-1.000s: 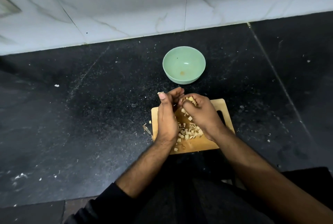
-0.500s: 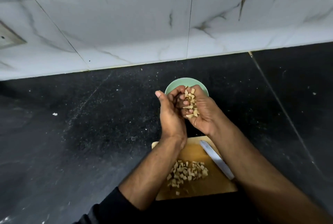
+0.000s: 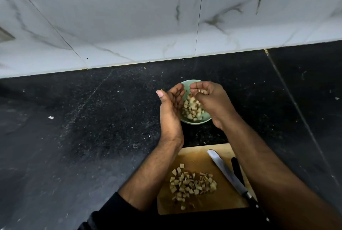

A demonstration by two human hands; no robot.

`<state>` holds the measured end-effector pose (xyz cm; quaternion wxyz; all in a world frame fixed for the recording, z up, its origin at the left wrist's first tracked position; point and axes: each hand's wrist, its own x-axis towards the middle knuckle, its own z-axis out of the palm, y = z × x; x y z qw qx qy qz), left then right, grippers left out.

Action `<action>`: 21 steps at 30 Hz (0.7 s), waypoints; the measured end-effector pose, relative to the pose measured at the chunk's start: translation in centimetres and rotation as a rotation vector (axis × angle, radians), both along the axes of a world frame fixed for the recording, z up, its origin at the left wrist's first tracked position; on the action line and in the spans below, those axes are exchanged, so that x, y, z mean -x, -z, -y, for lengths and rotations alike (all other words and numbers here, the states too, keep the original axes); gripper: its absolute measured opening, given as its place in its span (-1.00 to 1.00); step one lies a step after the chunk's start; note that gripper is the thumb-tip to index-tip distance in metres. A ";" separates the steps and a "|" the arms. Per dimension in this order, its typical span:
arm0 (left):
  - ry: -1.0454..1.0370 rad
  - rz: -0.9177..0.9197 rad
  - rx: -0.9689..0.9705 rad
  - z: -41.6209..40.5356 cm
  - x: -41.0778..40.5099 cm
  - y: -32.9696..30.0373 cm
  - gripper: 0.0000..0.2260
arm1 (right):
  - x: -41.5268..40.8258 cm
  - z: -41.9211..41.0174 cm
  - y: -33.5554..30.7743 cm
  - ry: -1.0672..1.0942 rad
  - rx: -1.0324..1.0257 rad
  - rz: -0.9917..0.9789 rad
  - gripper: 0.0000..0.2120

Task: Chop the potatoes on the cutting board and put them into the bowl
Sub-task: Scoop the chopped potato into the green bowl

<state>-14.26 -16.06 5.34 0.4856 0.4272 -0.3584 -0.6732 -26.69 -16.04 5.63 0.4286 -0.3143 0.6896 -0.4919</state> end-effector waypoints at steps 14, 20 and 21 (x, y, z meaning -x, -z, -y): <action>-0.019 0.047 0.094 0.0 -1.0 0.1 -0.29 | 0.3 0.7 -0.1 -0.093 0.198 -0.459 -0.84; -0.016 0.061 0.118 -0.4 -1.1 -0.2 -0.31 | -0.2 1.4 -1.3 0.012 0.220 -0.343 -0.65; -0.016 0.064 0.119 -0.4 -1.1 -0.1 -0.30 | -0.4 1.6 -1.5 0.017 0.192 -0.379 -0.52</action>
